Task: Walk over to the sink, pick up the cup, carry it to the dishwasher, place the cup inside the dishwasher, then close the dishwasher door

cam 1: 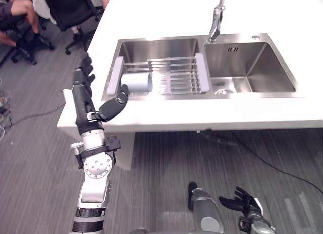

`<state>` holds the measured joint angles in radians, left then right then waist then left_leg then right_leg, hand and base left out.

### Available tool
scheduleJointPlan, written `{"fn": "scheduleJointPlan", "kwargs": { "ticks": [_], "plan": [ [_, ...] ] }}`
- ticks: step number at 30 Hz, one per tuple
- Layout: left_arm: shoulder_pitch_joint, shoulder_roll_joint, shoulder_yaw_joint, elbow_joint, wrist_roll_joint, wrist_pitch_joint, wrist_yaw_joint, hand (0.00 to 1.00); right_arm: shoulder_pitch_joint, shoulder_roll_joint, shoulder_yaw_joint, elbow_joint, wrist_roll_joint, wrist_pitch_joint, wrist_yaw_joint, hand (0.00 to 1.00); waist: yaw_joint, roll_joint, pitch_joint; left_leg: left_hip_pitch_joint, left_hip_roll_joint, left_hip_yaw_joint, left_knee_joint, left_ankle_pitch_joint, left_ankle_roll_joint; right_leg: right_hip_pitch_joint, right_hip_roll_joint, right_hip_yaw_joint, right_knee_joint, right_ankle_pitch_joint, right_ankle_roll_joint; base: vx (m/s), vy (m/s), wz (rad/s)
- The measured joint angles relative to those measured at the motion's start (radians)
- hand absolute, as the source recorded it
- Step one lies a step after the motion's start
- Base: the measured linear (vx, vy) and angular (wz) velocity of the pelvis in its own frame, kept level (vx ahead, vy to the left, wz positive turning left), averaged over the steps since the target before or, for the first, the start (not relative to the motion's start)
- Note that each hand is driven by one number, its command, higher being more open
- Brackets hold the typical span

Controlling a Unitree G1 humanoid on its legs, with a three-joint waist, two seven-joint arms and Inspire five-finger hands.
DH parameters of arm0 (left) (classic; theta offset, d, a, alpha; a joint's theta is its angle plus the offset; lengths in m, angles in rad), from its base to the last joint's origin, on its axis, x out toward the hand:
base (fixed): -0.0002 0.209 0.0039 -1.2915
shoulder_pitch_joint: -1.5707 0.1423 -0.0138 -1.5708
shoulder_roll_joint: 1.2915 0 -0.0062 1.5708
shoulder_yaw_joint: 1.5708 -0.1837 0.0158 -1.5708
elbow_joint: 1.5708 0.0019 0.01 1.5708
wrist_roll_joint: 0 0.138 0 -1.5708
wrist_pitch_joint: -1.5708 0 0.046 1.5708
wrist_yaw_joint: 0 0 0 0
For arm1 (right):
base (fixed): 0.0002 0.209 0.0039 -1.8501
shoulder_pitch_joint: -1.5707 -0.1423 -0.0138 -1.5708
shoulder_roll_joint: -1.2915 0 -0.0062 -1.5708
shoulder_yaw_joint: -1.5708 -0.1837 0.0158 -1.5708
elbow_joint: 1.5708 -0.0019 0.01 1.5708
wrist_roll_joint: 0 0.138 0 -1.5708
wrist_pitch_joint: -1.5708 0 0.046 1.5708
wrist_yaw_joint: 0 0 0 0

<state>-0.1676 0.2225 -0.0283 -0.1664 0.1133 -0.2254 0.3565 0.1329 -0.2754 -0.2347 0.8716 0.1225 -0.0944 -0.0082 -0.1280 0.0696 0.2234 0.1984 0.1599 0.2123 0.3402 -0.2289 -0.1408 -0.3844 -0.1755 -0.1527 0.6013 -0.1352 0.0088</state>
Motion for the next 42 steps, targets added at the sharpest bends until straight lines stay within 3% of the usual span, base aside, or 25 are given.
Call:
{"fn": "scheduleJointPlan", "kwargs": {
  "ticks": [1, 2, 3, 5, 7, 9, 10, 11, 12, 14, 19, 30, 42],
  "plan": [
    [-0.060, 0.013, -0.034, 0.043, 0.006, 0.000, -0.027, 0.90, 0.002, -0.010, 0.000, -0.001, 0.000, 0.002, 0.008, 0.90, -0.011, -0.001, 0.001, -0.048, 0.030, -0.012, 0.154, 0.049, -0.026, 0.050, -0.007, -0.022, 0.000, -0.037, -0.010, 0.41, -0.264, 0.38],
    [-0.103, 0.025, -0.061, 0.068, 0.006, 0.001, -0.054, 0.90, 0.001, -0.012, 0.007, -0.012, 0.001, 0.003, 0.009, 0.90, -0.009, -0.011, 0.008, -0.118, 0.084, 0.004, 0.342, 0.061, -0.024, 0.111, 0.005, -0.037, -0.034, -0.049, -0.023, 0.43, -0.285, 0.18],
    [-0.126, 0.048, -0.088, 0.074, 0.008, 0.001, -0.066, 0.90, 0.002, -0.005, 0.007, -0.031, 0.001, 0.003, 0.010, 0.90, -0.005, -0.004, 0.005, -0.161, 0.123, 0.040, 0.450, 0.035, -0.016, 0.158, 0.019, -0.044, -0.069, -0.051, -0.027, 0.34, -0.234, -0.04],
    [-0.170, 0.091, -0.138, 0.083, 0.038, 0.000, -0.100, 0.90, 0.010, -0.005, 0.006, -0.076, 0.002, -0.001, 0.012, 0.90, 0.000, -0.021, 0.013, -0.229, 0.143, 0.102, 0.488, 0.000, 0.015, 0.228, 0.019, -0.053, -0.131, -0.053, -0.028, 0.20, -0.130, -0.02],
    [-0.207, 0.129, -0.168, 0.084, 0.093, -0.002, -0.143, 0.90, 0.003, -0.017, 0.006, -0.086, 0.003, -0.008, 0.014, 0.90, 0.007, -0.017, 0.011, -0.285, 0.118, 0.134, 0.375, -0.014, 0.039, 0.256, 0.015, -0.052, -0.166, -0.052, -0.022, 0.16, -0.019, -0.03],
    [-0.231, 0.166, -0.181, 0.089, 0.155, -0.003, -0.193, 0.90, -0.003, -0.017, 0.006, -0.085, 0.003, -0.007, 0.024, 0.90, 0.012, -0.016, 0.010, -0.314, 0.056, 0.127, 0.123, 0.014, 0.050, 0.273, 0.014, -0.047, -0.184, -0.053, -0.006, 0.21, 0.079, -0.08],
    [-0.234, 0.172, -0.182, 0.096, 0.167, -0.003, -0.204, 0.90, -0.002, -0.017, 0.007, -0.085, 0.002, -0.007, 0.029, 0.90, 0.012, -0.013, 0.009, -0.311, 0.040, 0.123, 0.042, 0.057, 0.052, 0.274, 0.016, -0.045, -0.183, -0.057, 0.003, 0.21, 0.161, -0.09],
    [-0.244, 0.185, -0.193, 0.116, 0.183, -0.001, -0.214, 0.90, 0.003, -0.023, 0.006, -0.085, 0.002, -0.007, 0.032, 0.90, 0.011, 0.013, 0.000, -0.309, 0.021, 0.106, -0.078, 0.199, 0.047, 0.270, 0.032, -0.043, -0.172, -0.069, 0.021, 0.16, 0.135, -0.12],
    [-0.245, 0.209, -0.198, 0.144, 0.198, -0.001, -0.234, 0.90, 0.001, -0.003, 0.007, -0.076, 0.003, -0.004, 0.032, 0.90, 0.014, -0.016, 0.003, -0.291, -0.001, 0.117, -0.094, 0.207, 0.070, 0.265, 0.016, -0.022, -0.154, -0.083, 0.035, 0.16, 0.135, -0.12],
    [-0.245, 0.241, -0.200, 0.183, 0.202, 0.008, -0.262, 0.90, 0.016, 0.003, 0.006, -0.079, 0.002, -0.005, 0.040, 0.90, 0.015, -0.030, 0.004, -0.278, -0.029, 0.124, -0.137, 0.209, 0.080, 0.261, -0.001, -0.013, -0.165, -0.084, 0.049, 0.12, 0.082, -0.07],
    [-0.229, 0.335, -0.200, 0.219, 0.202, 0.036, -0.319, 0.90, 0.042, 0.021, 0.006, -0.078, -0.001, -0.005, 0.045, 0.90, 0.015, -0.030, 0.004, -0.241, -0.060, 0.140, -0.196, 0.212, 0.085, 0.285, -0.011, -0.001, -0.209, -0.075, 0.064, 0.11, 0.069, -0.05],
    [-0.127, 0.423, -0.199, 0.217, 0.201, 0.018, -0.358, 0.90, 0.053, 0.041, 0.012, -0.042, -0.053, -0.004, 0.054, 0.90, 0.008, -0.028, -0.025, -0.201, -0.063, 0.138, -0.285, 0.233, 0.084, 0.333, 0.010, -0.018, -0.304, -0.051, 0.068, 0.05, -0.012, 0.00],
    [0.001, 0.424, -0.116, 0.217, 0.178, 0.005, -0.353, 0.90, 0.070, 0.056, 0.047, -0.014, -0.083, -0.004, 0.054, 0.90, 0.021, -0.023, -0.052, -0.187, -0.078, 0.130, -0.348, 0.274, 0.098, 0.368, 0.015, -0.038, -0.400, 0.008, 0.079, -0.01, 0.027, 0.02]
  ]
}}
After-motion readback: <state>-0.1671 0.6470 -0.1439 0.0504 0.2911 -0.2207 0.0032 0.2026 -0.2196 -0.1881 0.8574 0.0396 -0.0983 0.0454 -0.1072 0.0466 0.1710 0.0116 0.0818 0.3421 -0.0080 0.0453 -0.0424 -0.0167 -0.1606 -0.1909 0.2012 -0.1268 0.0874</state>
